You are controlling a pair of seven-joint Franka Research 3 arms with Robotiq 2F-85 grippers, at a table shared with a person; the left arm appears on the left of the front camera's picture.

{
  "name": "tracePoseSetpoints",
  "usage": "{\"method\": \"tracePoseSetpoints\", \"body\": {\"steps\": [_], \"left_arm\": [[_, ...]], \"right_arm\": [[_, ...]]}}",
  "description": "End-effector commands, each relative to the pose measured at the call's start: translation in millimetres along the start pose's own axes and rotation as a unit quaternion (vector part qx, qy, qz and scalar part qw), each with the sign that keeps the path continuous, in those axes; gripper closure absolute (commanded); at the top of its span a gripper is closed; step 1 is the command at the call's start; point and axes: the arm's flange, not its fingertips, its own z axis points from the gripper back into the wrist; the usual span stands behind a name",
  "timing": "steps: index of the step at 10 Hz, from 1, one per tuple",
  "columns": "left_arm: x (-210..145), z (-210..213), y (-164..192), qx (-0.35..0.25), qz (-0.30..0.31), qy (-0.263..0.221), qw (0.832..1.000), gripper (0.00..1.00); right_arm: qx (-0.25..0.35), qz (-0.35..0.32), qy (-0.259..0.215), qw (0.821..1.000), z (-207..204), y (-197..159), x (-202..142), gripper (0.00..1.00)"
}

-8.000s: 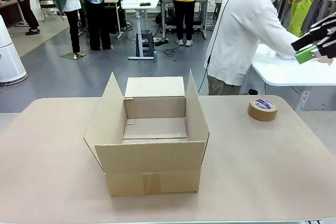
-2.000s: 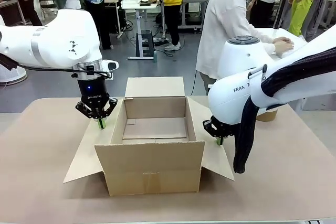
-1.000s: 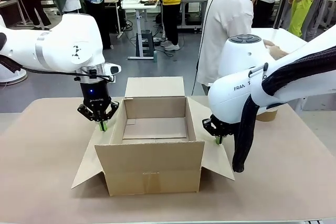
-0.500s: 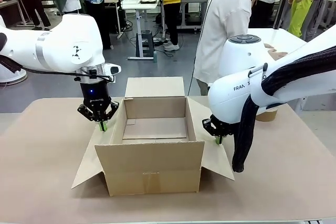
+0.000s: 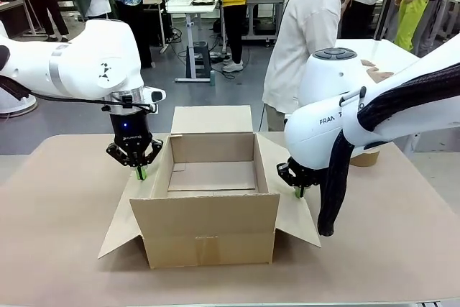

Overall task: Wrap the clocks to prevent damage.
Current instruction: Once the human has placed the objects inside and stepped back, release both hands from the side flaps of the Package Box.

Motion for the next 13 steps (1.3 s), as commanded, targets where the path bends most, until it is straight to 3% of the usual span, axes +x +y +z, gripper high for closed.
{"method": "tracePoseSetpoints", "body": {"steps": [1, 13], "left_arm": [[-1.1, -1.3, 0.4, 0.003, 0.0, 0.005, 1.0, 1.0], [-1.1, -1.3, 0.4, 0.003, 0.0, 0.005, 1.0, 1.0]], "right_arm": [[-0.003, 0.002, 0.002, 1.0, -2.3, -0.4, 0.1, 0.99], [-0.003, 0.002, 0.002, 1.0, -2.3, -0.4, 0.1, 0.99]]}}
